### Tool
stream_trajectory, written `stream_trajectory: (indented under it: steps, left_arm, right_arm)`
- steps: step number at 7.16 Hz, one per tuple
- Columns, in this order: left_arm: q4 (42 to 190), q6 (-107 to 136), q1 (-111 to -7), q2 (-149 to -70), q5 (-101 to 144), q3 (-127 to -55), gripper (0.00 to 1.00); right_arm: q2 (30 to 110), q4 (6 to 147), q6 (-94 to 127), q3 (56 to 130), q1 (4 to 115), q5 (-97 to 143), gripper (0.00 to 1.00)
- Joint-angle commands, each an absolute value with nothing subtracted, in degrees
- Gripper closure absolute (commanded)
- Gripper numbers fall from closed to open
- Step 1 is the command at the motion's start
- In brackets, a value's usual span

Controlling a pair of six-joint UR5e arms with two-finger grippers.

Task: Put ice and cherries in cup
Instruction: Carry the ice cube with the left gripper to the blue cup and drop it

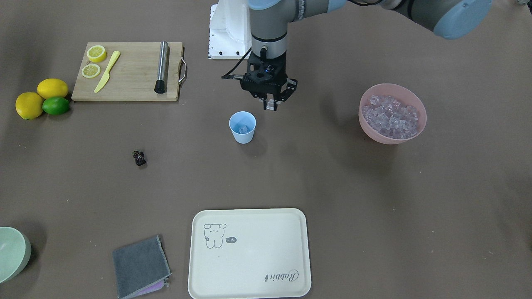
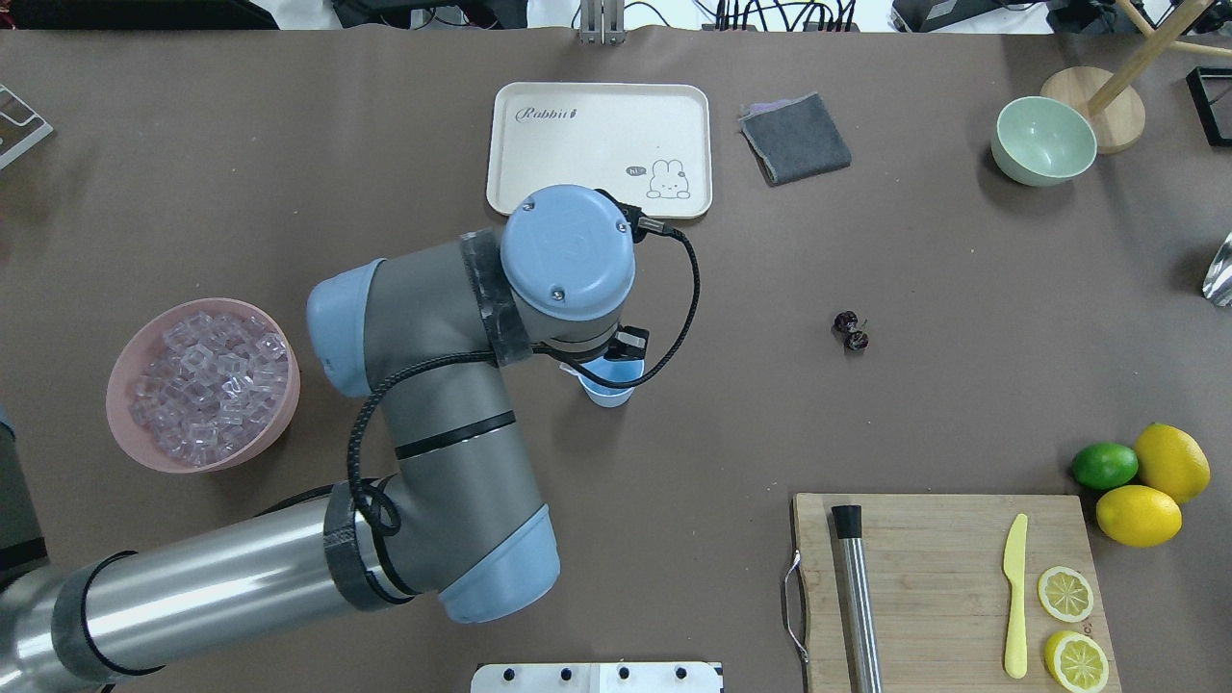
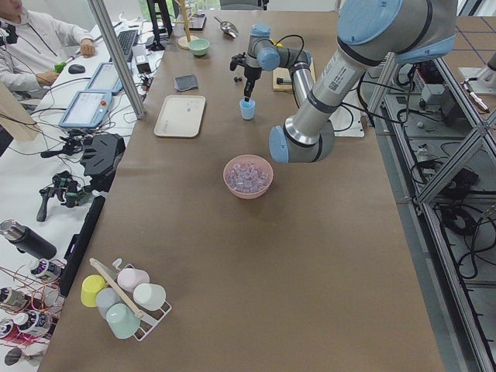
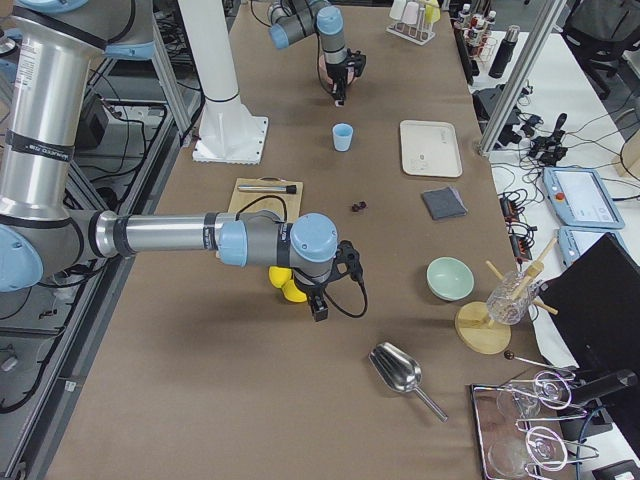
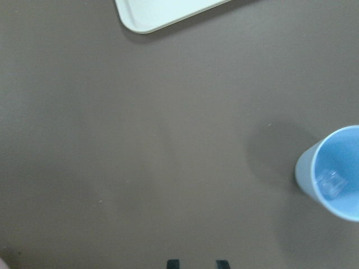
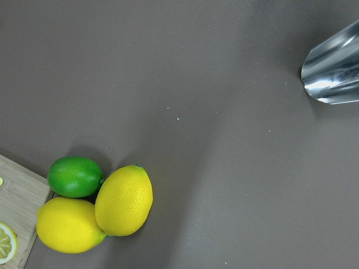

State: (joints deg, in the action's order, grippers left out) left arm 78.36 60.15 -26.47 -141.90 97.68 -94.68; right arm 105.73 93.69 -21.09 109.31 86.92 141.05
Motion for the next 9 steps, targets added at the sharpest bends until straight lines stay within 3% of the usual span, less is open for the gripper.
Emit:
stream_trajectory:
  steps: [1,3,4,5,7,9]
  left_arm:
    - [81.2,62.7,-25.6,-144.2,97.6,-90.3,1.0]
    - [81.9,62.5,-25.3,-144.2,97.5,-90.3,1.0]
    - [82.1,62.1,-25.3,-144.1,97.4,-90.2,0.57]
    - [82.2,61.0,-25.3,-144.1,97.3,-90.3,0.3]
    - [81.7,61.0,-25.7,-143.6,97.6,-92.6,0.28]
    - [81.4,60.3,-27.1,-132.8,97.6,-105.1,0.28]
  right_arm:
    - [105.6,93.6,-21.0,109.7,86.9,141.1,0.0]
    - [105.6,93.6,-21.0,109.8,86.9,141.2,0.0]
    - [105.6,93.7,-21.0,109.9,86.9,141.2,0.0]
    - [105.6,93.6,-21.0,109.9,86.9,141.2,0.0]
    - [105.6,93.6,-21.1,110.0,86.9,141.2,0.0]
    - [105.6,93.6,-21.0,110.0,86.9,141.2,0.0]
